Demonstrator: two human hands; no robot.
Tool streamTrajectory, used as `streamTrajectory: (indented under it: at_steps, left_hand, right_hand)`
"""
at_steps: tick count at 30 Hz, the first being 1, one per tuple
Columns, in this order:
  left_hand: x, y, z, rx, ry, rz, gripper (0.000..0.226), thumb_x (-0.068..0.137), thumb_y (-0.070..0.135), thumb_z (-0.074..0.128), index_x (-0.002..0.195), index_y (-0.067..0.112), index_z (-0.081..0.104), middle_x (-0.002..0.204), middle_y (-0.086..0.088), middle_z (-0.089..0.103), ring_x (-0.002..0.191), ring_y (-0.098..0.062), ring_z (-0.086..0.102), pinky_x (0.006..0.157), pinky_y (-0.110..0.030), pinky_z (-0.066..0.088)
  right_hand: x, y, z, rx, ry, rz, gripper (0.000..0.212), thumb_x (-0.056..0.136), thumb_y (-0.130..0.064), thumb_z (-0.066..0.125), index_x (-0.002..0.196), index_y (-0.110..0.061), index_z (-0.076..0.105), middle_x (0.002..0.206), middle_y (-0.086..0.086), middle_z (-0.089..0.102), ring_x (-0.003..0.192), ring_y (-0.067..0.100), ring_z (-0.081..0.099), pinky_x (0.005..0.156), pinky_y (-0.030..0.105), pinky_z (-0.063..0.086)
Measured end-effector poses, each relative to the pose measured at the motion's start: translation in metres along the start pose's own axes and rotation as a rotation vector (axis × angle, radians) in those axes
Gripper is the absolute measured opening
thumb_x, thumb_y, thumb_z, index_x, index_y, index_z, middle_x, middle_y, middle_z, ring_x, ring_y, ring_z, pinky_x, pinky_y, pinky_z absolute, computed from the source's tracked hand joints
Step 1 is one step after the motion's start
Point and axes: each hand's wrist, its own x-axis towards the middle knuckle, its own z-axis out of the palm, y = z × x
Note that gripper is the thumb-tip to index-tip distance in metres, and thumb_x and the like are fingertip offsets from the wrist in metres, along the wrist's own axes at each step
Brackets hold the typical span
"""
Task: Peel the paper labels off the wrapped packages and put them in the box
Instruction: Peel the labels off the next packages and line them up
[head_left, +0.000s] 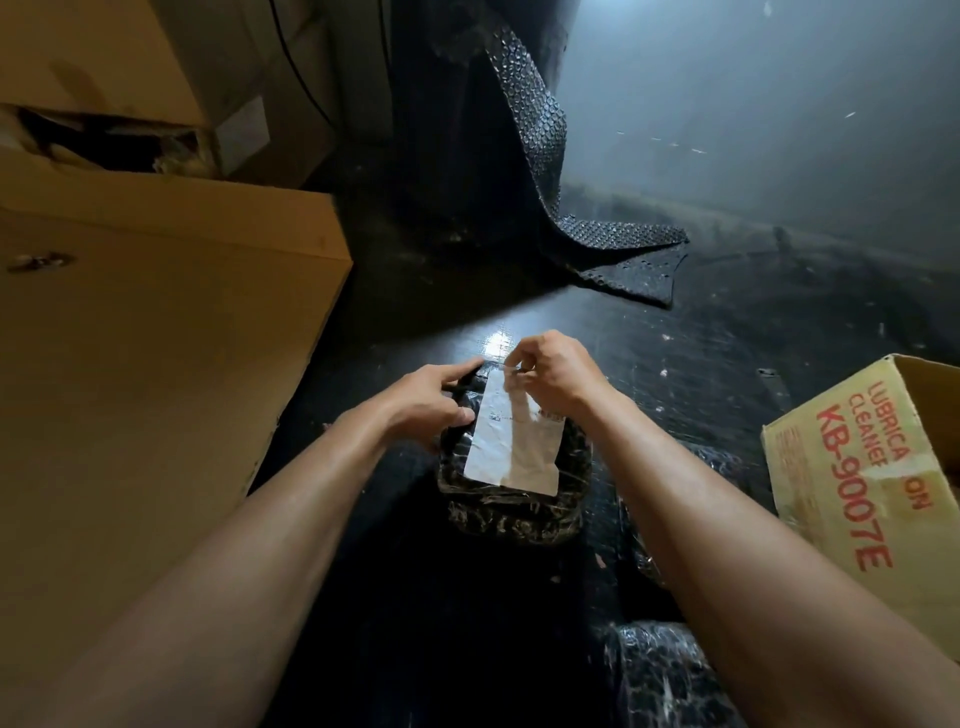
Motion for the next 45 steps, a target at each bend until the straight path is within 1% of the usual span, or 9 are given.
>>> streamTrajectory:
  at_steps: [5,11,15,17,19,27,35,38,45]
  left_hand:
    - [0.001,-0.007,0.002,-0.038,-0.028,0.046,0.082,0.086,0.014,0.068,0.151,0.051,0.034,0.152,0.005,0.047,0.131,-0.012,0.052,0.099,-0.043,0.056]
    - [-0.004,-0.018,0.004,-0.14,-0.037,0.069,0.081,0.095,0.013,0.069,0.159,0.037,0.024,0.149,0.005,0.049,0.124,-0.008,0.055,0.077,-0.019,0.056]
    - [-0.009,-0.027,0.012,-0.22,0.0,0.085,0.075,0.096,0.018,0.068,0.157,0.039,0.029,0.151,0.006,0.05,0.128,-0.006,0.054,0.091,-0.032,0.057]
    - [-0.012,-0.026,0.014,-0.281,0.021,0.059,0.072,0.096,0.019,0.068,0.154,0.046,0.034,0.143,0.01,0.054,0.119,-0.01,0.061,0.087,-0.051,0.06]
    - [-0.013,-0.024,0.016,-0.324,0.042,0.037,0.069,0.096,0.017,0.067,0.15,0.048,0.039,0.139,0.008,0.056,0.109,-0.014,0.067,0.083,-0.057,0.06]
    - [-0.011,-0.024,0.021,-0.327,0.104,0.042,0.064,0.094,0.013,0.068,0.144,0.047,0.048,0.131,0.005,0.062,0.106,-0.019,0.07,0.08,-0.052,0.062]
    - [-0.015,-0.022,0.023,-0.205,0.161,0.052,0.059,0.079,0.032,0.07,0.129,0.057,0.053,0.131,0.002,0.062,0.111,-0.02,0.067,0.084,-0.049,0.061]
    - [-0.014,-0.022,0.025,-0.173,0.188,0.052,0.06,0.073,0.039,0.069,0.127,0.058,0.053,0.127,0.004,0.066,0.107,-0.017,0.069,0.084,-0.048,0.061]
    - [-0.012,-0.02,0.025,-0.124,0.191,0.037,0.066,0.076,0.034,0.068,0.138,0.051,0.051,0.129,0.0,0.065,0.107,-0.019,0.068,0.087,-0.045,0.06]
  right_hand:
    - [0.001,0.002,0.003,0.063,0.061,-0.026,0.003,0.09,-0.025,0.072,0.087,-0.025,0.073,0.096,0.003,0.073,0.092,0.023,0.067,0.078,0.036,0.057]
    - [-0.005,0.005,0.01,0.006,0.131,-0.121,0.003,0.093,-0.021,0.066,0.094,-0.019,0.069,0.098,0.0,0.069,0.093,0.022,0.065,0.082,0.044,0.056]
    - [-0.003,0.007,0.005,0.037,0.105,-0.125,0.002,0.09,-0.022,0.07,0.092,-0.021,0.07,0.092,-0.002,0.069,0.087,0.02,0.066,0.08,0.042,0.057]
    - [-0.002,0.006,0.005,0.024,0.105,-0.135,0.004,0.089,-0.017,0.07,0.091,-0.021,0.07,0.092,-0.002,0.07,0.088,0.02,0.066,0.08,0.042,0.057]
    - [-0.003,0.006,0.006,-0.007,0.109,-0.153,0.013,0.089,-0.008,0.066,0.091,-0.021,0.068,0.094,-0.001,0.068,0.088,0.019,0.064,0.079,0.04,0.057]
    - [-0.008,0.013,0.009,-0.027,0.161,-0.281,0.019,0.087,0.002,0.059,0.088,-0.016,0.064,0.089,0.0,0.064,0.082,0.019,0.059,0.073,0.042,0.055]
    - [-0.015,0.014,0.011,-0.092,0.2,-0.388,0.011,0.092,-0.001,0.055,0.09,-0.01,0.061,0.09,0.005,0.062,0.081,0.019,0.049,0.066,0.031,0.04]
    - [-0.019,0.015,0.011,-0.103,0.229,-0.416,0.012,0.093,-0.002,0.054,0.089,-0.011,0.061,0.088,0.004,0.062,0.079,0.019,0.049,0.066,0.036,0.045]
    - [-0.022,0.02,0.01,-0.001,0.194,-0.284,0.018,0.091,-0.001,0.064,0.104,-0.014,0.067,0.09,-0.004,0.064,0.081,0.012,0.056,0.071,0.03,0.049]
